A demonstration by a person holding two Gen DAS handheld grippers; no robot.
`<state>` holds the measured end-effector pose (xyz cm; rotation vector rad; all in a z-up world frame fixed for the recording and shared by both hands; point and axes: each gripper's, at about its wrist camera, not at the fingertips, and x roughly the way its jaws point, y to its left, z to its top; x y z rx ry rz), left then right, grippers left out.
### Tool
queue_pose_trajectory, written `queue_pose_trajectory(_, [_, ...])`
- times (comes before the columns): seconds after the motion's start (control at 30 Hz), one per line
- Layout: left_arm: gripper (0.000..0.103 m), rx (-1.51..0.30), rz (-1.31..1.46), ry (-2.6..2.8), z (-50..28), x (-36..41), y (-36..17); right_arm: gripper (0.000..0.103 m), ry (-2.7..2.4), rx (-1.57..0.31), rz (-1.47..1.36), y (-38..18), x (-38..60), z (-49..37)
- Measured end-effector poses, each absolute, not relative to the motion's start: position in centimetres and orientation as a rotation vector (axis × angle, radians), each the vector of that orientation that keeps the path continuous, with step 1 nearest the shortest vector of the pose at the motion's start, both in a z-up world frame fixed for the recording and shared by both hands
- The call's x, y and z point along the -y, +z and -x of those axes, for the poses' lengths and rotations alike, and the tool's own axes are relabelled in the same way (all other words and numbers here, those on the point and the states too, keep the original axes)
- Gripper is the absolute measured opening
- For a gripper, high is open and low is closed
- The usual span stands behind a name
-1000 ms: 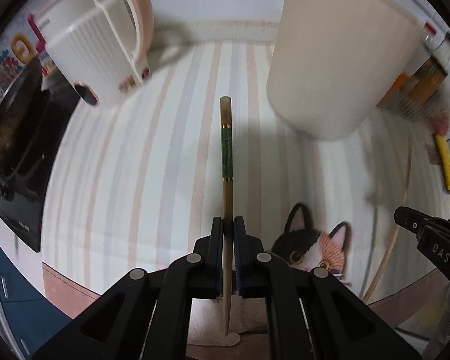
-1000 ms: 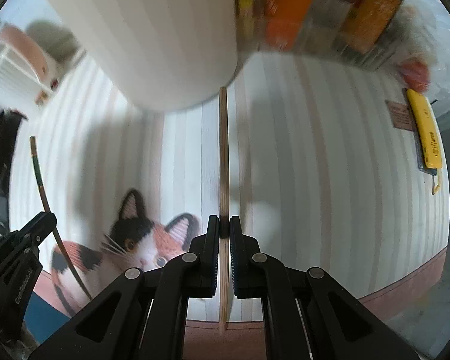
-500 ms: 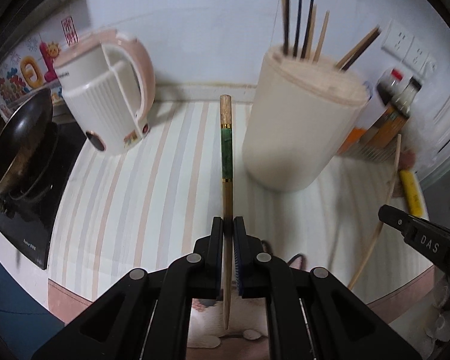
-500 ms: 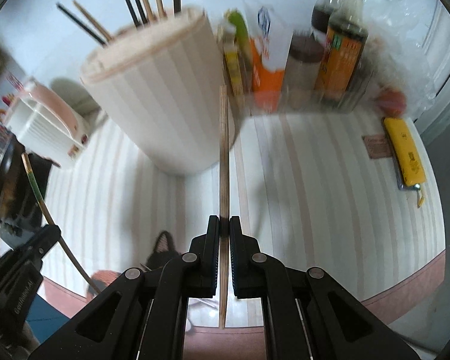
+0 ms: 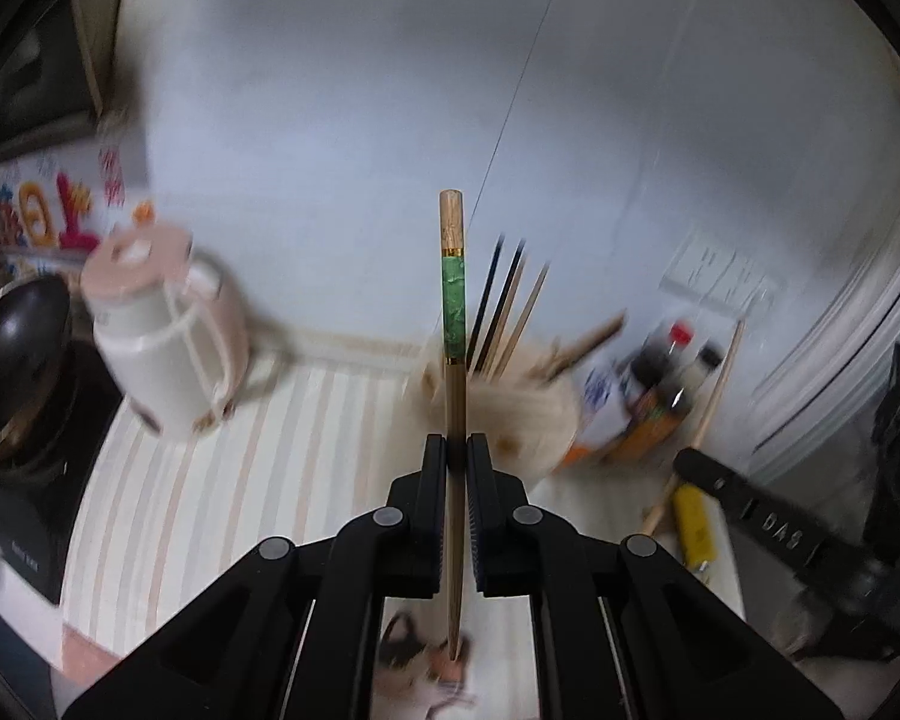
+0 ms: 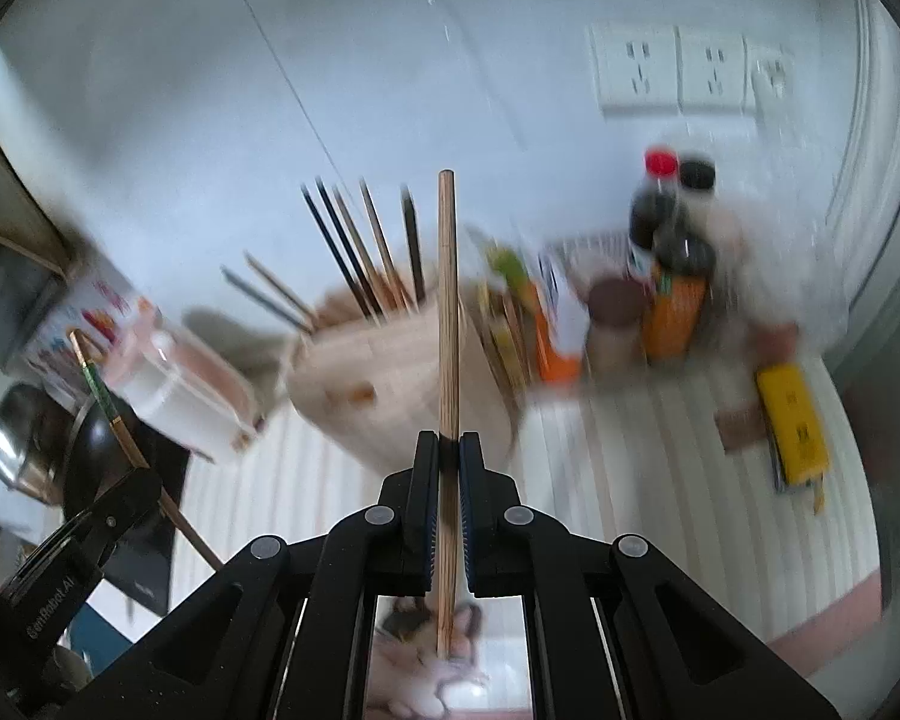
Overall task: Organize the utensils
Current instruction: 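Lift both chopsticks and lower them into the beige holder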
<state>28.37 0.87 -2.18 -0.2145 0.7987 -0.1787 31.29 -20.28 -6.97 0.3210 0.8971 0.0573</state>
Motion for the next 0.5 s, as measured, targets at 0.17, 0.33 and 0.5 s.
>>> queue_pose_trajectory(0.17, [0.004,-0.692,0.237,-0.178,-31.8,0.2,1.6,0.007,0.055,-0.803,-0.354,-3.8,21.3,-34.1])
queue_pose_trajectory(0.33, [0.004,-0.612,0.259,-0.135,-35.4,1.1,3.3,0.007,0.05,-0.726,-0.383,-2.0,22.0,-37.9])
queue_pose_trajectory(0.5, [0.004,-0.58,0.25,-0.081,-39.6,1.5,2.7,0.007,0.04,-0.687,-0.408,-2.3,22.4,-42.0])
